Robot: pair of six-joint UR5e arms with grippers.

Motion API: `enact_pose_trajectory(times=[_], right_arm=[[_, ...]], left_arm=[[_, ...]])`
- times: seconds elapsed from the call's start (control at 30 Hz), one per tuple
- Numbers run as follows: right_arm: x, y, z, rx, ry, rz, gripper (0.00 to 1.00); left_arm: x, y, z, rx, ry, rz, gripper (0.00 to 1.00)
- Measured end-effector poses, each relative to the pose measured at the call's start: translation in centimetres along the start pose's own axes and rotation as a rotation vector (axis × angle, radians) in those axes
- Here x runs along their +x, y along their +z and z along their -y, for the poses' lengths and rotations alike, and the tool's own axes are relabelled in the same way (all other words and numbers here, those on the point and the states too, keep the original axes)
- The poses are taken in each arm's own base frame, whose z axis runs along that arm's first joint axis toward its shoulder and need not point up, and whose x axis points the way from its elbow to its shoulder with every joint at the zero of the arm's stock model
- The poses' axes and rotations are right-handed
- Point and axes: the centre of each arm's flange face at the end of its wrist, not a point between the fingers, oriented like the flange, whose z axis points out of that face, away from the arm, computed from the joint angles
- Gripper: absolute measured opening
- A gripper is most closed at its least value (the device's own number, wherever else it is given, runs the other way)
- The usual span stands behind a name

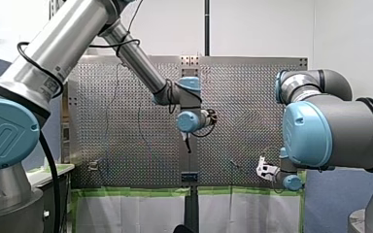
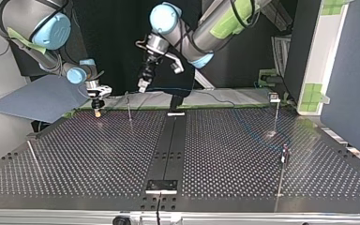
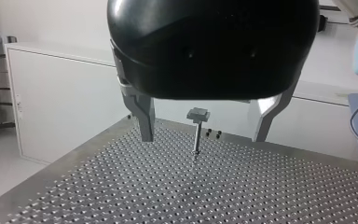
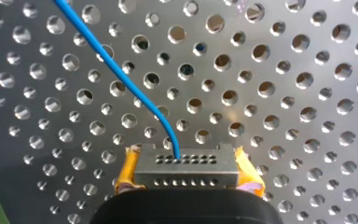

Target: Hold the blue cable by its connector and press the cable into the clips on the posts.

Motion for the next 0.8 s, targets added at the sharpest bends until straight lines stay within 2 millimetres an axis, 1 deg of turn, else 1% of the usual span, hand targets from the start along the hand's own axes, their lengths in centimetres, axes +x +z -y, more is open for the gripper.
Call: enact_pose_trajectory(times=[0.47, 0.8], right_arm=[[0.0, 0.0, 0.0, 0.0, 0.001, 0.0, 0.0], [0.0, 0.0, 0.1, 0.001, 0.001, 0.0, 0.0]], left_arm=[[-3.0, -3.8, -0.7, -0.003, 0.035, 0.008, 0.98], [-5.1, -6.8, -1.7, -0.006, 0.035, 0.013, 0.98]])
